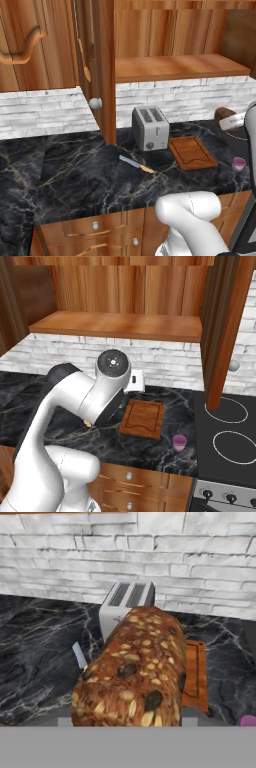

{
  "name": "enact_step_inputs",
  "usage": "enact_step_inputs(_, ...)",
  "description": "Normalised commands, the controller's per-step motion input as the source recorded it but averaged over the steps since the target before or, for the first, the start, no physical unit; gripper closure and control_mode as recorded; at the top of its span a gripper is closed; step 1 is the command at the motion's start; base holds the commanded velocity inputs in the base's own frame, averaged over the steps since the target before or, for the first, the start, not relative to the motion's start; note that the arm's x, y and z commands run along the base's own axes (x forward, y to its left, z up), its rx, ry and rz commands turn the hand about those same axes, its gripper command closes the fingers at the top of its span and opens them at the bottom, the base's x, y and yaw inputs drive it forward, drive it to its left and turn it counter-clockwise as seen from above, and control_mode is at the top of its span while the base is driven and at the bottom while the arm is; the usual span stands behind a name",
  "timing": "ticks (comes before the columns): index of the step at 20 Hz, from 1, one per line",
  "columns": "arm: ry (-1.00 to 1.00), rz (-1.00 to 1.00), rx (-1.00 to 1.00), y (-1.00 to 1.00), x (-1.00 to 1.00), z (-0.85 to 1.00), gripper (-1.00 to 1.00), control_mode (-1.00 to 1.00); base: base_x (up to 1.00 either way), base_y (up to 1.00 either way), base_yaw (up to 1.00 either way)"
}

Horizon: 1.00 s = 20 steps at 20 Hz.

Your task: Pick the bread, place it on the cutting board, pick the jam, place it on the counter, and close the cabinet.

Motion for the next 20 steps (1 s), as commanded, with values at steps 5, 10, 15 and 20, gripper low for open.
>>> enact_step_inputs(5,0.0,0.0,0.0,-0.25,0.0,-0.4,1.0,-1.0,0.0,0.0,0.0)
enact_step_inputs(10,0.0,0.0,-0.01,-0.18,0.0,-0.4,1.0,-1.0,0.0,0.0,0.0)
enact_step_inputs(15,-0.01,0.0,-0.03,-0.09,0.01,-0.39,1.0,-1.0,0.0,0.0,0.0)
enact_step_inputs(20,-0.02,0.0,-0.04,-0.01,0.21,-0.37,1.0,-1.0,0.0,0.0,0.0)
